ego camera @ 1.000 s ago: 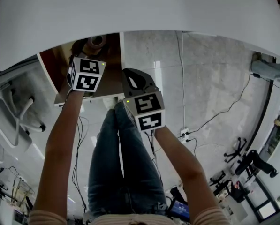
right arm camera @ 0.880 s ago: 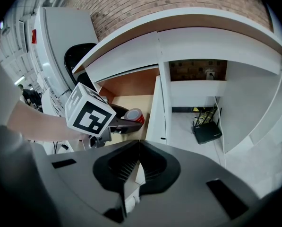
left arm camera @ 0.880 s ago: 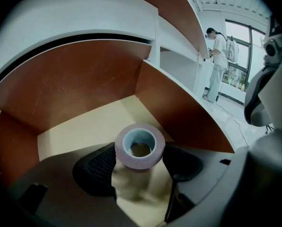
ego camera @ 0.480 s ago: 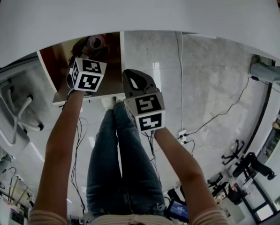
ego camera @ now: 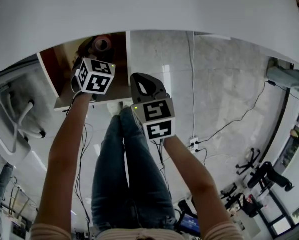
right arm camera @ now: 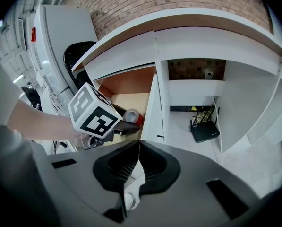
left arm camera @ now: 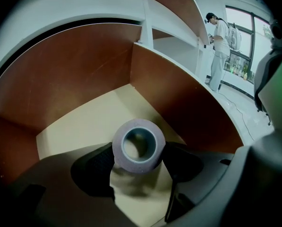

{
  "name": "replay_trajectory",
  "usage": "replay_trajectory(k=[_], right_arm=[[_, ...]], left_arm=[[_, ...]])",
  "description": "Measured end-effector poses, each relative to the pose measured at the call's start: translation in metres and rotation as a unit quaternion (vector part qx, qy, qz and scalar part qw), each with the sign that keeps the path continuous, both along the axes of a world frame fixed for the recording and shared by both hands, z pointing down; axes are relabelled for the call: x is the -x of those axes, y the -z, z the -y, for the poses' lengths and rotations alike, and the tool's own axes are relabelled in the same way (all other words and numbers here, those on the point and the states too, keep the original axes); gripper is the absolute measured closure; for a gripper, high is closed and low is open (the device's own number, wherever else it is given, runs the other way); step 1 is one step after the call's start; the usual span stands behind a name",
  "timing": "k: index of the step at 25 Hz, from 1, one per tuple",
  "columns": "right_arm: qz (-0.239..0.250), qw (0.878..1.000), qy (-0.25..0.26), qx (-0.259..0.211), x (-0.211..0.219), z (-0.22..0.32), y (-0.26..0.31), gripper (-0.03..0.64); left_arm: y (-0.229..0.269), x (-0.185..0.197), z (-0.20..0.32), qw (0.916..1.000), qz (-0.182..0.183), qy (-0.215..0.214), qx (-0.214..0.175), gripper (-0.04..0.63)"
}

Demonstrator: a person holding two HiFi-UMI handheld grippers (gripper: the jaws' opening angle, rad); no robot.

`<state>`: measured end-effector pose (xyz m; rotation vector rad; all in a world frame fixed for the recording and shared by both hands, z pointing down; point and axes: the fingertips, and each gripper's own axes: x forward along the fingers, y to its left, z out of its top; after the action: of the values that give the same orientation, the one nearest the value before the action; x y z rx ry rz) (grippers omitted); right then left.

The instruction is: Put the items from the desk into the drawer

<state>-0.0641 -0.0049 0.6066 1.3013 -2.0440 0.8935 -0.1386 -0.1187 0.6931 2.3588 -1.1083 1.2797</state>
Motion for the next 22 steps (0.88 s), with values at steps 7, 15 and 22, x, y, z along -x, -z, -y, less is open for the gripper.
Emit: replay_trajectory(k=[7, 15, 22], right_arm=[[-0.006, 1.000, 0.002, 0.001, -0.005, 0.003, 0.002, 0.600], [-0.009, 1.000, 0.002, -0.005, -0.003, 0.006, 0.007, 0.600], [-0.011, 1.000, 0.000, -0.015, -0.004, 0.009, 0.021, 0.600]], left_arm=[[0.001, -0.003, 0.002, 1.0000, -0.003, 0.005, 0.001, 0.285], [0.009, -0.002, -0.001, 0.9999, -0.010, 0.000, -0.003, 0.278], [0.035, -0.006, 0.003, 0.9997, -0.022, -0.004, -0.010, 0.279]])
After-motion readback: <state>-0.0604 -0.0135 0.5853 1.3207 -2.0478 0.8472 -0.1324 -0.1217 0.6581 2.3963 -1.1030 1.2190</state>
